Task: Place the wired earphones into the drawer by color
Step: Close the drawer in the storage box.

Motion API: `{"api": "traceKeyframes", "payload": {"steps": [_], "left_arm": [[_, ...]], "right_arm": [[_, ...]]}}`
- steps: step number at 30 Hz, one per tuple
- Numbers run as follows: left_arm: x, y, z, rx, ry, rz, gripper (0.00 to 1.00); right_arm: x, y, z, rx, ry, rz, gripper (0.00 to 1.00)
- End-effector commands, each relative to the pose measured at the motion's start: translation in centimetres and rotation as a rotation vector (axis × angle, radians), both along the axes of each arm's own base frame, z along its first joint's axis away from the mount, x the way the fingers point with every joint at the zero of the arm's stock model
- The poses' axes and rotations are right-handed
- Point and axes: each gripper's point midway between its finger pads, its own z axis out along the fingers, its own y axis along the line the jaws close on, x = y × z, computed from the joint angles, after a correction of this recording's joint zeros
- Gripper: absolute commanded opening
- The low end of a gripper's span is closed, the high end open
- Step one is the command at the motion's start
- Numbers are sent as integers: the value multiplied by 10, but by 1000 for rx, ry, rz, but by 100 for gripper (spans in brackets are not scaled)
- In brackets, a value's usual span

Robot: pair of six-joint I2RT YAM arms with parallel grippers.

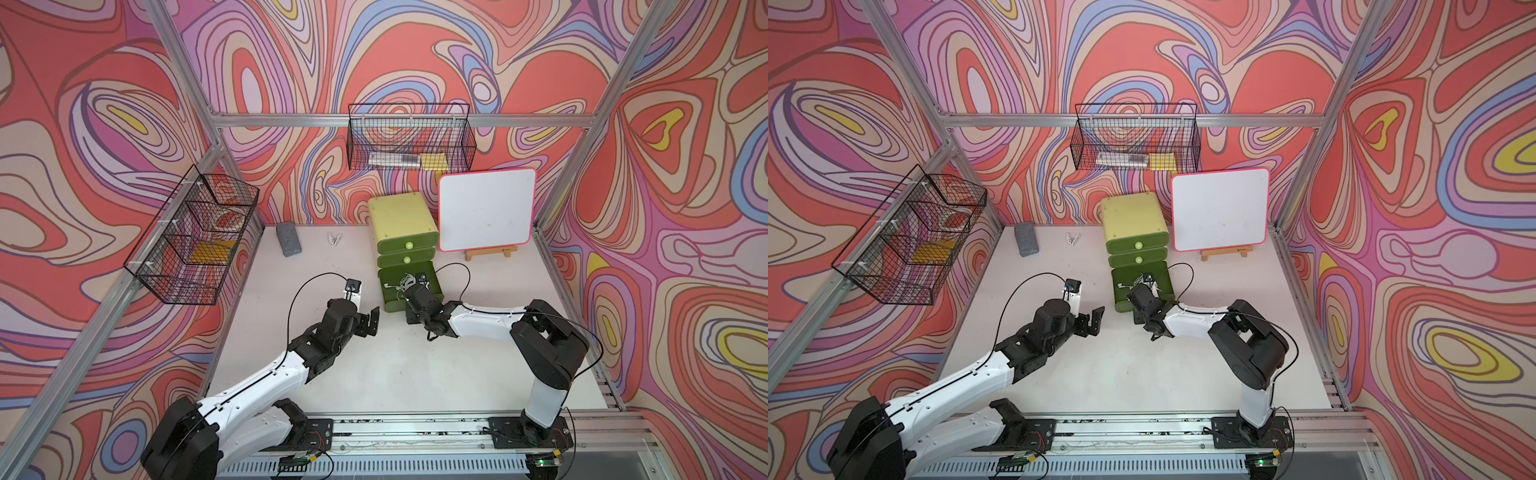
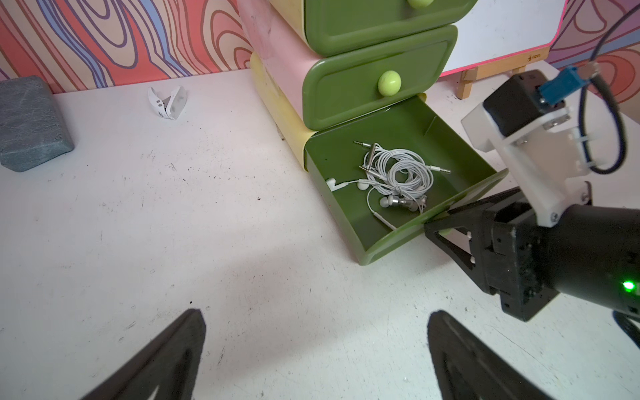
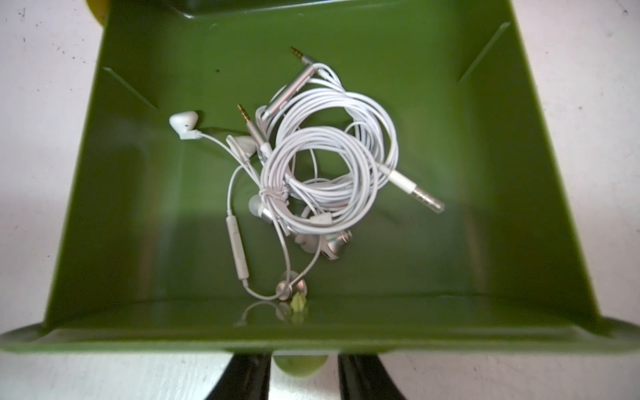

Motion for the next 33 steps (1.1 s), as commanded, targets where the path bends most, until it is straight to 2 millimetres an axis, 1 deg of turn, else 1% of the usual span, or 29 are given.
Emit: {"api": "traceKeyframes", "payload": {"steps": [1,8,15,23,33], "left_arm": [[3,4,-2,15,-14,16,99],[3,4,-2,18,-12,18,99],[3,4,-2,16,-12,16,99],[3,4,-2,15,-12,17,99],[3,5,-2,18,-13,19,99]], "right_arm": [[9,-2,1,-12,-28,-14,30],[14,-3,8,-4,-52,-18,26],[20,0,14,-1,-70,-20,26],[28,4,16,-2,-81,-20,30],[43,7,16,-3,-96,-22,33]]}}
